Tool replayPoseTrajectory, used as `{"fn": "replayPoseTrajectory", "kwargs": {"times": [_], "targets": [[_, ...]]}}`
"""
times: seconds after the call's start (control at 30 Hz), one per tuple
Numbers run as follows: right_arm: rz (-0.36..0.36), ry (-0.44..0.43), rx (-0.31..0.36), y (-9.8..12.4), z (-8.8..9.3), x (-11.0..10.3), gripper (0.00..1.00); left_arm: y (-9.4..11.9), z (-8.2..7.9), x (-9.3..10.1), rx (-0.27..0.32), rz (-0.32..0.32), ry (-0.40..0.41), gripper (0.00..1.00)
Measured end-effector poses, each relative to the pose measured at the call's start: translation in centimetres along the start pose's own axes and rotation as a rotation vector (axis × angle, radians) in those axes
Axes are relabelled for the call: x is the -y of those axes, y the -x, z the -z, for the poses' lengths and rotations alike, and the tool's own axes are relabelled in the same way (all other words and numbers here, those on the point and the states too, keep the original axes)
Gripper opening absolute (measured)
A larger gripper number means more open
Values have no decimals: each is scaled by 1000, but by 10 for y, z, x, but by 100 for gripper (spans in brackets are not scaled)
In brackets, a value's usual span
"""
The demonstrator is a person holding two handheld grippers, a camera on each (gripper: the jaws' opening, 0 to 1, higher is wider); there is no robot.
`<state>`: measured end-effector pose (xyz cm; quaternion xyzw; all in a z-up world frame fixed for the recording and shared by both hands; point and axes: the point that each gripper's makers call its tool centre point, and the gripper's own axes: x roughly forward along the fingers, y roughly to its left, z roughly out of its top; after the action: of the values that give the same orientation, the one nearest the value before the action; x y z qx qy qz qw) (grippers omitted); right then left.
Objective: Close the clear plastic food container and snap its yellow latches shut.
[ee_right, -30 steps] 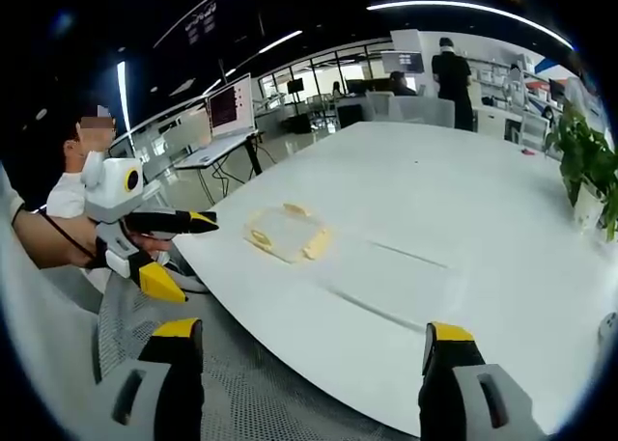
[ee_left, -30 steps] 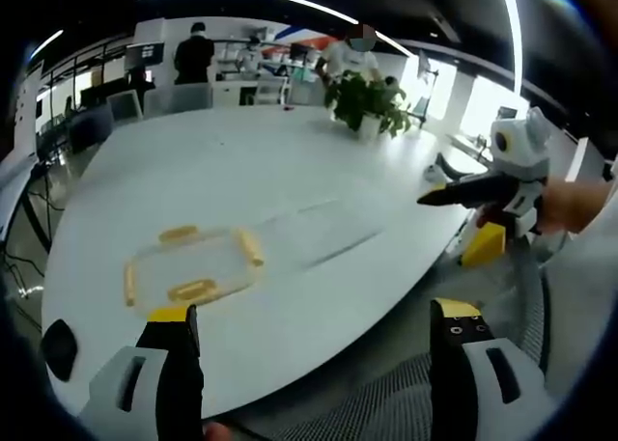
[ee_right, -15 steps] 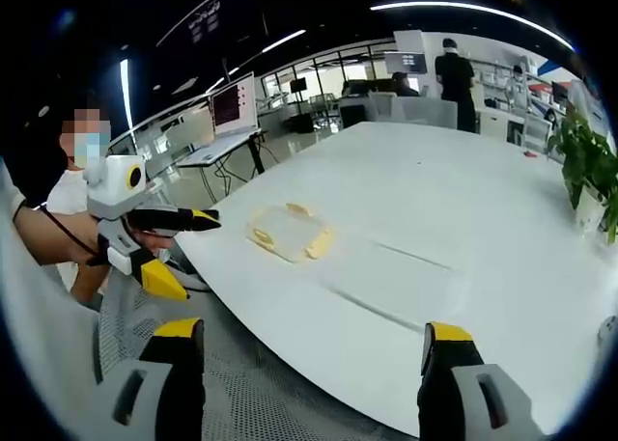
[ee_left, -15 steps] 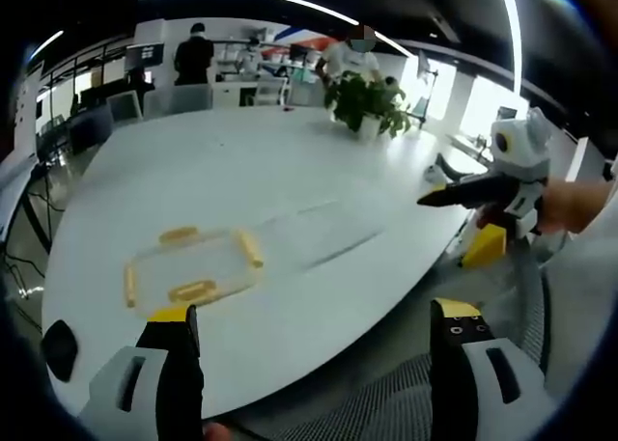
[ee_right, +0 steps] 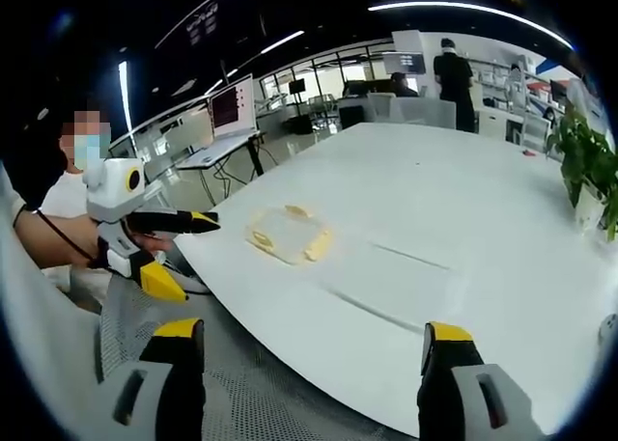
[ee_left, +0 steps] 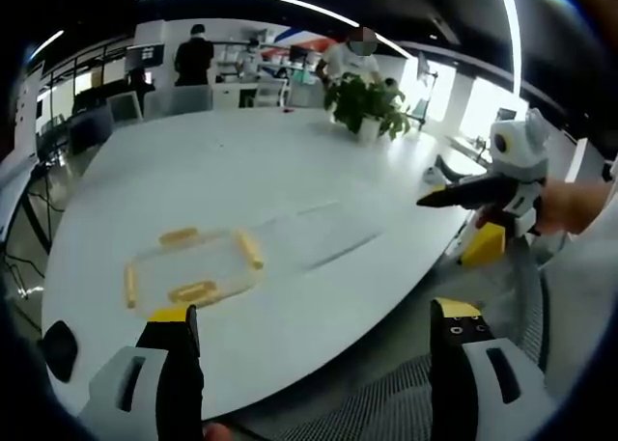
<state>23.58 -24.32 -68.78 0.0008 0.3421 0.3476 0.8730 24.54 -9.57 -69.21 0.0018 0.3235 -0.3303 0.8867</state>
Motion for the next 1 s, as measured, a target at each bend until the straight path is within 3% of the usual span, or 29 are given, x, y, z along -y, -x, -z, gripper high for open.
{"fn": "replayPoseTrajectory", "kwargs": {"times": [0.37,0.83,1.0], "targets": [[-15,-22,14,2,-9,-1,91,5,-7,-7,8,7,22,99],[-39,66,19,-12,-32,-9,83,14,-22,-39,2,19,-13,96],[-43,111,11,-19,-40,-11,81,17,-24,-50,-15,36,-63,94]]}}
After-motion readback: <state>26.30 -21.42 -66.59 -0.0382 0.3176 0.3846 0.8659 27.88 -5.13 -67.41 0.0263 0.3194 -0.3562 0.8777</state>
